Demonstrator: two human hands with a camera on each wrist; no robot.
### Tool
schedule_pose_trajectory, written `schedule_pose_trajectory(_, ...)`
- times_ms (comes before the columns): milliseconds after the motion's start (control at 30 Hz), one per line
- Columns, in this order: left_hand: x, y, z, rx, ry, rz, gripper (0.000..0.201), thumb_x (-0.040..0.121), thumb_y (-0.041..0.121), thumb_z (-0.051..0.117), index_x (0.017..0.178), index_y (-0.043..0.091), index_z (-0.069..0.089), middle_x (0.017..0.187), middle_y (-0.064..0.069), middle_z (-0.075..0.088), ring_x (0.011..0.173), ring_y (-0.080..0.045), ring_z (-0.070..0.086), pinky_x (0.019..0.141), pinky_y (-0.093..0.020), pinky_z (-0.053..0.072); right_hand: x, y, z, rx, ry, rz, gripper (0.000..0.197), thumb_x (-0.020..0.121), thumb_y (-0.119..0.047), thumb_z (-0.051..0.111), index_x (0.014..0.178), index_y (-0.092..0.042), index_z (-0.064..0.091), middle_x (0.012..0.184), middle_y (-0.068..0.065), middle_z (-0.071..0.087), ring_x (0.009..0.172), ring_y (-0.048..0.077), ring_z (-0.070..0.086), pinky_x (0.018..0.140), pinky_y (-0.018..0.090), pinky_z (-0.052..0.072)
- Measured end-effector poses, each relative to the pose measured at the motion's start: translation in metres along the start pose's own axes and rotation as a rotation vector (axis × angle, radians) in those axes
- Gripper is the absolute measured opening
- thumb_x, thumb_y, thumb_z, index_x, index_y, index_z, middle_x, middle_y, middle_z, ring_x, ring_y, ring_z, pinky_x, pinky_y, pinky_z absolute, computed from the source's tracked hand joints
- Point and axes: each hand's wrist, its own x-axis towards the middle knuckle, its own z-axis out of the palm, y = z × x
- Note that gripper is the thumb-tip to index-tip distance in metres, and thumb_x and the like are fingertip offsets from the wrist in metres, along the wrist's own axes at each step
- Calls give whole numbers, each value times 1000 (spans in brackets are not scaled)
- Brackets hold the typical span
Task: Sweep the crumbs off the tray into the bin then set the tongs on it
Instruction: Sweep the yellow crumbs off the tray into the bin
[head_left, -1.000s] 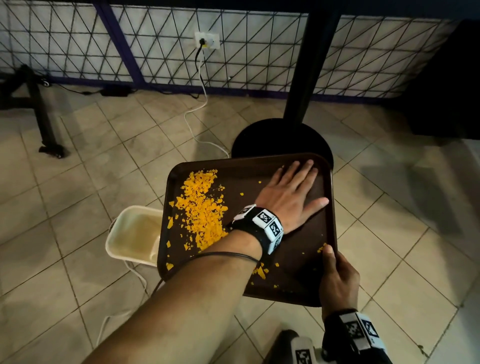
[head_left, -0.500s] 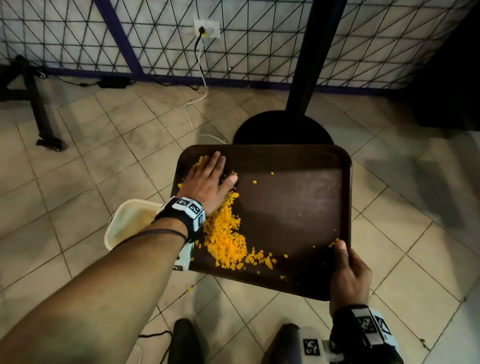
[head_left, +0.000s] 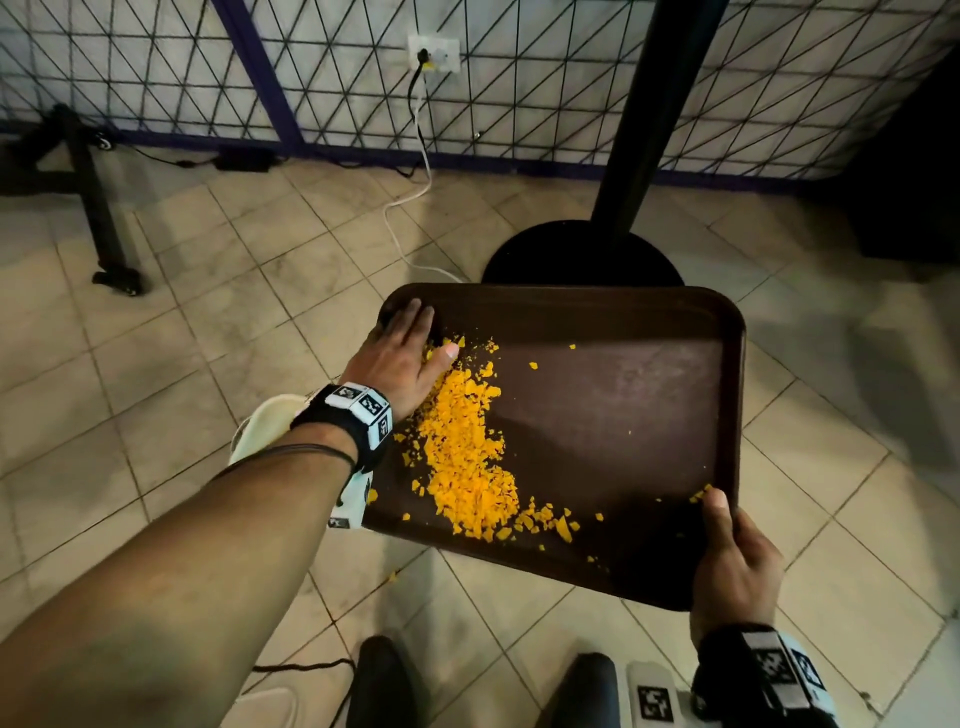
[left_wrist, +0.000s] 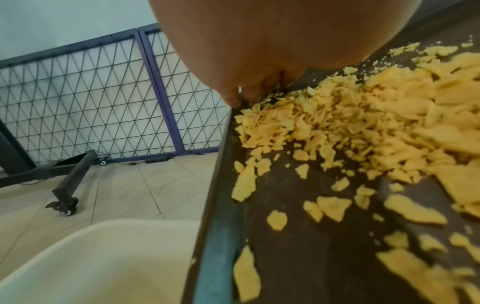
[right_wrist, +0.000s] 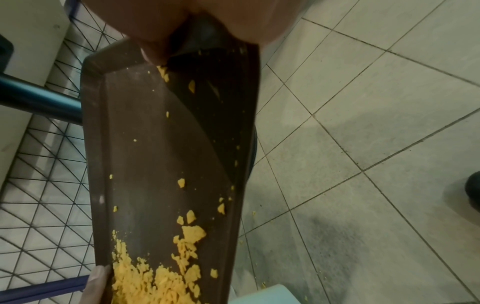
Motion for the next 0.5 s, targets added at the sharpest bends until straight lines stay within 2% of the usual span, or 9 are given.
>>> schedule_pose_trajectory(67, -11, -7, 8, 16, -23, -25, 78, 95, 67, 13, 158, 20, 10, 166, -1, 1, 151, -22, 10, 120, -39, 10, 1, 3, 0, 2, 2, -8, 30, 99, -35, 53, 105, -11, 70, 87, 5, 70, 76, 13, 68, 55, 18, 56)
schedule_pose_trajectory(167, -35, -13, 17, 35, -87, -50, 77, 95, 68, 10, 157, 23, 12, 165, 2, 3, 149, -22, 18, 118, -39, 18, 1, 8, -2, -37, 6, -17, 33, 98, -39, 54, 103, -12, 70, 84, 0, 72, 86, 25, 67, 62, 26, 59)
schedule_pose_trajectory(233, -46, -14, 17, 48, -109, -53, 77, 93, 71, 7, 156, 27, 21, 164, 6, 12, 144, -23, 31, 112, -41, 30, 3, 9, -3, -52, 16, -21, 30, 97, -39, 54, 93, -15, 70, 78, -2, 71, 85, 26, 65, 57, 21, 57)
schedule_pose_trajectory(300, -47, -13, 11, 22, -46, -51, 75, 94, 70, 8, 153, 28, 29, 162, 7, 21, 139, -24, 40, 105, -40, 38, 4, 9, -4, -66, 24, -36, 28, 98, -39, 54, 90, -16, 70, 82, 2, 69, 84, 26, 64, 55, 17, 56)
schedule_pose_trajectory(400, -31, -3, 0, -59, 49, -43, 70, 97, 66, 17, 156, 28, 21, 164, 10, 10, 145, -18, 29, 106, -38, 38, 5, 9, -4, -77, 29, -46, 29, 97, -40, 54, 91, -17, 70, 87, 5, 69, 87, 28, 65, 61, 21, 58)
schedule_pose_trajectory(500, -11, 14, -3, -76, 3, 23, 73, 98, 65, 19, 158, 24, 9, 165, 7, -6, 151, -17, 8, 116, -41, 22, 3, 8, -3, -40, 16, -32, 29, 98, -39, 54, 101, -14, 69, 90, 6, 68, 89, 28, 64, 60, 19, 58)
